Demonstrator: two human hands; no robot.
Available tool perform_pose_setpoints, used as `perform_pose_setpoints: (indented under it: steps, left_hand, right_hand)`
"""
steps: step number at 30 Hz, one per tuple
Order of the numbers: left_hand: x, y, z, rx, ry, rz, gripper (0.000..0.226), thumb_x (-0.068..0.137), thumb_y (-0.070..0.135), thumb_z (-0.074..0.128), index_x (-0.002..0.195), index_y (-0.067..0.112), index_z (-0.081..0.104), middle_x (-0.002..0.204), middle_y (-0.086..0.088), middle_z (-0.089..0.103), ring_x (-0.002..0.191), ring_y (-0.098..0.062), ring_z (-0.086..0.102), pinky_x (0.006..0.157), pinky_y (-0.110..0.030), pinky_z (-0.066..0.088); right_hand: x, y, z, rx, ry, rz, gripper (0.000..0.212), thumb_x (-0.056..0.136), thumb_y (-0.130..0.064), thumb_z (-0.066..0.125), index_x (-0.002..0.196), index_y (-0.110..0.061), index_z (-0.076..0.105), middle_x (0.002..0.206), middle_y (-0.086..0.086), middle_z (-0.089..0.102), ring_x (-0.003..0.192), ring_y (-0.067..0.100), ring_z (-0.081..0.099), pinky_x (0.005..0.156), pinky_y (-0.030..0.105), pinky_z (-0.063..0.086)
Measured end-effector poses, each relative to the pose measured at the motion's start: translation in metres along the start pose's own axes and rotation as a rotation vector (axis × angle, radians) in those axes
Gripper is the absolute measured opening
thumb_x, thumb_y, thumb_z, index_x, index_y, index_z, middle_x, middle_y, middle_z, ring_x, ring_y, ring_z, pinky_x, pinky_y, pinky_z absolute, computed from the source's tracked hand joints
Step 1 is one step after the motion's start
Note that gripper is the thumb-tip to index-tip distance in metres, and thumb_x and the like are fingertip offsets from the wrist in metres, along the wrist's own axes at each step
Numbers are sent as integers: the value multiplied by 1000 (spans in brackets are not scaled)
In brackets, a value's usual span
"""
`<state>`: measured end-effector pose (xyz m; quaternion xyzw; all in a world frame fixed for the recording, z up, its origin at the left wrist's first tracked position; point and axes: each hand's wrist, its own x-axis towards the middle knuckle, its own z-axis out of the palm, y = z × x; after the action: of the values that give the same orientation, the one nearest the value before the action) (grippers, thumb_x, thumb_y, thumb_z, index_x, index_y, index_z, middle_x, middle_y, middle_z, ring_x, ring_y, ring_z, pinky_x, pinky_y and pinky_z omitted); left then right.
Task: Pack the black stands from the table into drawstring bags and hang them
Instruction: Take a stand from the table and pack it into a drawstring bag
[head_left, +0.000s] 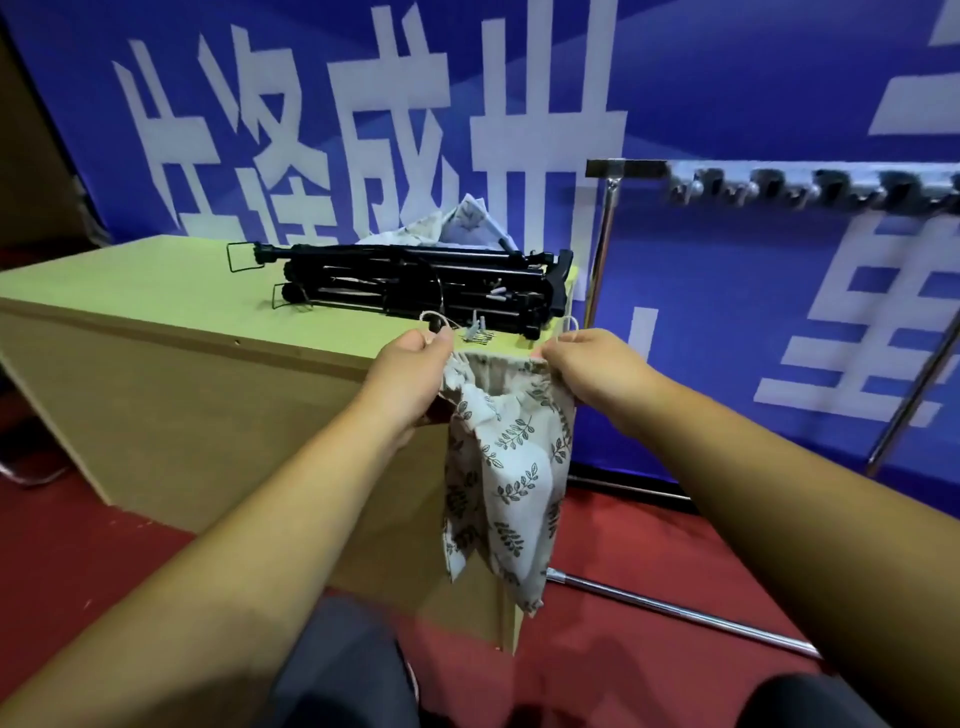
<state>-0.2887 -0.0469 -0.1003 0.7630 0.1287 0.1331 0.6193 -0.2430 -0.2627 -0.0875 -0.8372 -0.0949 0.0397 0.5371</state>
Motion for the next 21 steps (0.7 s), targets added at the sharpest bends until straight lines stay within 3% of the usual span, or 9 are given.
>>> perform_pose_setpoints:
  steps: [2,4,7,9,12,14,16,19,21]
  left_hand:
    - [1,-4,-10,-27,-124,-85,34,100,51,67,102,17,69,93,-3,78,85,-19,74,77,-41,61]
    - [3,-8,-19,-29,-203,-164,28,98,36,75,113,13,68,107,-12,79,90,-23,79,78,-42,66]
    - [9,-15,-30,11,-214,-206,35,94,21,81,121,3,68,114,-18,77,86,-26,81,72,-38,67]
    - [14,-18,-33,51,-184,-197,27,95,20,79,114,3,69,108,-16,79,83,-26,81,72,-39,68]
    - [24,-21,-33,114,-158,-145,28,95,27,78,112,7,71,103,-13,80,87,-30,81,75,-44,68]
    - [32,-22,-34,130,-148,-114,31,93,32,78,112,8,72,100,-11,82,94,-33,80,85,-53,65]
    - [41,-24,-33,131,-138,-105,33,92,33,77,112,7,73,94,-8,82,96,-33,79,90,-56,63]
    - [55,-29,-30,138,-129,-90,40,90,36,77,114,4,72,92,-8,82,86,-29,79,80,-42,62]
    - [63,-32,-26,143,-126,-62,41,89,39,77,112,5,73,94,-9,82,89,-33,79,75,-40,59]
  right_hand:
    - [9,-5,5,9,13,13,37,105,-16,44,90,-15,78,93,-3,74,73,15,59,68,31,47]
    - [18,-10,8,24,43,19,42,100,-2,40,94,-16,79,102,-6,75,80,14,63,69,33,48]
    - [35,-16,16,5,98,7,38,90,-7,45,84,-24,78,105,-6,77,104,21,69,85,42,52]
    - [42,-21,26,-72,78,-16,34,95,-12,49,85,-25,78,107,0,78,101,25,71,87,43,56]
    - [54,-21,43,-381,34,-96,36,102,-8,46,109,-18,79,109,5,76,93,29,74,78,44,61]
    - [65,-17,58,-578,-13,-155,38,99,-3,46,119,-11,77,122,10,73,98,30,70,80,41,60]
    - [80,-9,71,-703,-61,-202,32,95,-2,49,115,-6,74,137,13,62,112,33,63,92,40,56]
    - [95,3,85,-769,-49,-241,37,99,-8,50,131,-5,67,156,10,47,136,34,51,109,42,48]
    - [94,12,92,-792,7,-306,44,103,-15,47,145,-7,60,161,7,44,142,33,44,115,43,43]
